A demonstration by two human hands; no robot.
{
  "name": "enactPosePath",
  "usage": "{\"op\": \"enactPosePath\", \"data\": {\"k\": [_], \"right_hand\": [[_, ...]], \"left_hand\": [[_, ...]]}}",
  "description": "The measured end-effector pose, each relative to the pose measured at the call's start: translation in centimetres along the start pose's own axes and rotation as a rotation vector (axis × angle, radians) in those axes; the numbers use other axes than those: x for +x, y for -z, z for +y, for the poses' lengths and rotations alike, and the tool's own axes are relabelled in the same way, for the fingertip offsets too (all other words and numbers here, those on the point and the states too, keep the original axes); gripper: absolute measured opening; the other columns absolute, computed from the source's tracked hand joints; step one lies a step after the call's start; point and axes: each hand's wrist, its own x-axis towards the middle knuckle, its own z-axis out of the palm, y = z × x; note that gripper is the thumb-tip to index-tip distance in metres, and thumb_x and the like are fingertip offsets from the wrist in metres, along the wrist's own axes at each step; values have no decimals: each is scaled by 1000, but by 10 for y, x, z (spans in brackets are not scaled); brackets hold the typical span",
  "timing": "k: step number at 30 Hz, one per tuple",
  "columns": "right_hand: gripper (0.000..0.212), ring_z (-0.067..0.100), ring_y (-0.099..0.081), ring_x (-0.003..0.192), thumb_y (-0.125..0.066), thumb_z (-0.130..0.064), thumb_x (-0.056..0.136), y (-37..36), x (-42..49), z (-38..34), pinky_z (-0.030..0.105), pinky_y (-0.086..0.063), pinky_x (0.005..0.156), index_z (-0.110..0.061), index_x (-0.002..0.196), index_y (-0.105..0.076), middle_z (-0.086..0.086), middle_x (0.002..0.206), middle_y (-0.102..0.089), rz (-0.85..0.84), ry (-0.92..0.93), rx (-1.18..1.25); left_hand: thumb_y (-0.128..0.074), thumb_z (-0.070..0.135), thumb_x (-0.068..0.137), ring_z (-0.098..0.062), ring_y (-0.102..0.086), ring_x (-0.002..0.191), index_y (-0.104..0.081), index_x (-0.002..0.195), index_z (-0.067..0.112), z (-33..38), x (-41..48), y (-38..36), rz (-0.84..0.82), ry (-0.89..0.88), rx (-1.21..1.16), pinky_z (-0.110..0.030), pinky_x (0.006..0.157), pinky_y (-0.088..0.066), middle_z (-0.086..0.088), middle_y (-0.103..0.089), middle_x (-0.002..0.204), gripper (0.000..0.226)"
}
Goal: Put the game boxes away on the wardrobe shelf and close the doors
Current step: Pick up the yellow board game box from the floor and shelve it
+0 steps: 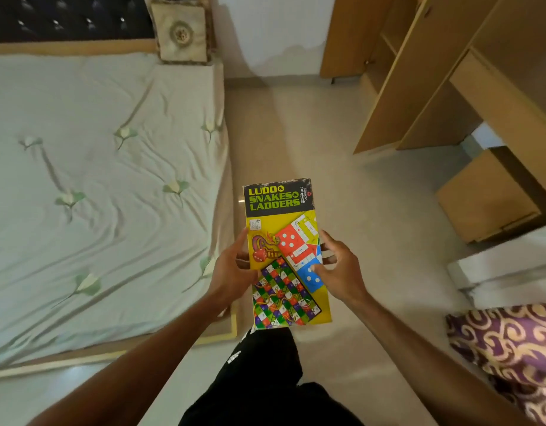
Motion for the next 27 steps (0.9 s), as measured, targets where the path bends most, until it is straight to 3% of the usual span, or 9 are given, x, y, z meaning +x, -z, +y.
{"op": "enactPosePath", "data": {"k": [2, 6, 11, 13, 17, 21, 27], "right_hand": [[73, 11, -62, 99, -69, -8, 84, 7, 57, 0, 9, -51, 63, -29, 145, -37, -4, 112, -55, -9, 19, -31], [64, 18, -63, 104, -69, -10, 85, 22, 193, 2, 27, -59, 71, -28, 142, -43, 2, 113, -54, -25, 19, -65], [62, 18, -63, 103, -71, -12, 84, 50, 345, -19, 21, -55, 70, -21, 140, -46, 2, 115, -55, -6, -38, -50], [63, 18, -63, 101, -72, -13, 84, 61, 404, -33, 22, -56, 70, -21, 141, -46, 4, 114, -57, 2, -55, -44], [60, 17, -63, 100, -71, -13, 85, 78, 495, -57, 24, -57, 71, -20, 140, -48, 3, 114, -57, 23, -60, 15], [59, 16, -61, 102, -71, -13, 85, 94, 606, -65, 20, -55, 69, -19, 139, -49, 2, 117, -56, 41, -65, 60], [61, 16, -62, 99, -71, -12, 84, 129, 791, -71, 22, -56, 70, -21, 139, -49, 1, 115, -54, 25, -67, 73]], "left_hand": [[-80, 13, 75, -15, -70, 84, -32, 143, 45, 12, 57, 0, -3, -1, 14, -26, 58, -57, 2, -67, 89, 89], [-81, 15, 74, -13, -70, 79, -48, 118, 57, 41, 197, -1, -30, -32, 53, -21, 54, -56, 5, -70, 87, 69], [-77, 20, 79, -3, -67, 74, -55, 132, 30, 104, 350, 3, -113, -4, 73, -15, 52, -52, 13, -65, 85, 59], [-77, 18, 79, 1, -67, 70, -55, 133, 27, 133, 404, 8, -120, -15, 93, -14, 52, -53, 14, -63, 84, 59], [-78, 20, 77, -6, -69, 72, -53, 136, 25, 179, 497, 20, -117, -6, 130, -20, 55, -56, 11, -64, 85, 64], [-78, 20, 78, 5, -68, 71, -53, 136, 22, 220, 607, 21, -133, -32, 163, -13, 48, -51, 11, -65, 85, 63], [-78, 24, 79, -9, -67, 78, -51, 138, 22, 280, 783, 8, -97, -27, 256, -14, 50, -52, 0, -65, 102, 65]]}}
